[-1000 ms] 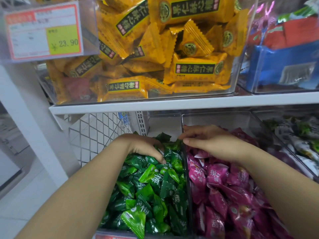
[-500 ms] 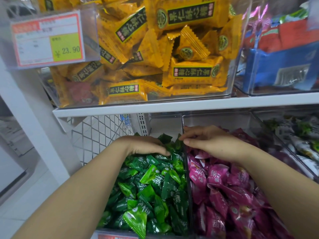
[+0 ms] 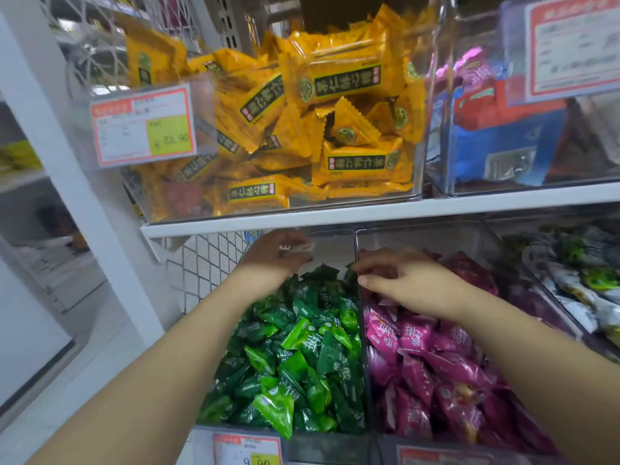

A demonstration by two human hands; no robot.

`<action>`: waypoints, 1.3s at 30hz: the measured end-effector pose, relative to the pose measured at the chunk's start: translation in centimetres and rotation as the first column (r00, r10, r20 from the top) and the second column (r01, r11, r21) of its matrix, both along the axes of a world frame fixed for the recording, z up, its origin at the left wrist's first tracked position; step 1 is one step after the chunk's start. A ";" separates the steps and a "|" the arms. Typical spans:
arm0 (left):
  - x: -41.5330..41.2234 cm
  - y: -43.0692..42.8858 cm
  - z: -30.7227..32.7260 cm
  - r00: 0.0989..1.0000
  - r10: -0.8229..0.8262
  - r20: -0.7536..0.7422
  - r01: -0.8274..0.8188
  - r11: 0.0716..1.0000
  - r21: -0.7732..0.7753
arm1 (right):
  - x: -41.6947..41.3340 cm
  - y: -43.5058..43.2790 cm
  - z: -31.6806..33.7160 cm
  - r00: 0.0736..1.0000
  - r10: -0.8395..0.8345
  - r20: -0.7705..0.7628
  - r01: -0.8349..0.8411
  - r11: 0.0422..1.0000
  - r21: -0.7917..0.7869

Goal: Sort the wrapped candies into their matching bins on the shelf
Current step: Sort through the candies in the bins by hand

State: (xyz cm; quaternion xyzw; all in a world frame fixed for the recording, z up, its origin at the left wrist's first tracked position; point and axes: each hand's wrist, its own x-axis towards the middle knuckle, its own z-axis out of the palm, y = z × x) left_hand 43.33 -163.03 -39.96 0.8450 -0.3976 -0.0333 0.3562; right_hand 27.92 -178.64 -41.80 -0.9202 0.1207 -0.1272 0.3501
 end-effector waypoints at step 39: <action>-13.2 -3.2 -2.9 0.948 -0.146 0.283 0.087 0.974 0.209 | -18.0 -9.2 -1.0 0.769 -0.639 0.031 0.571 0.663 -0.485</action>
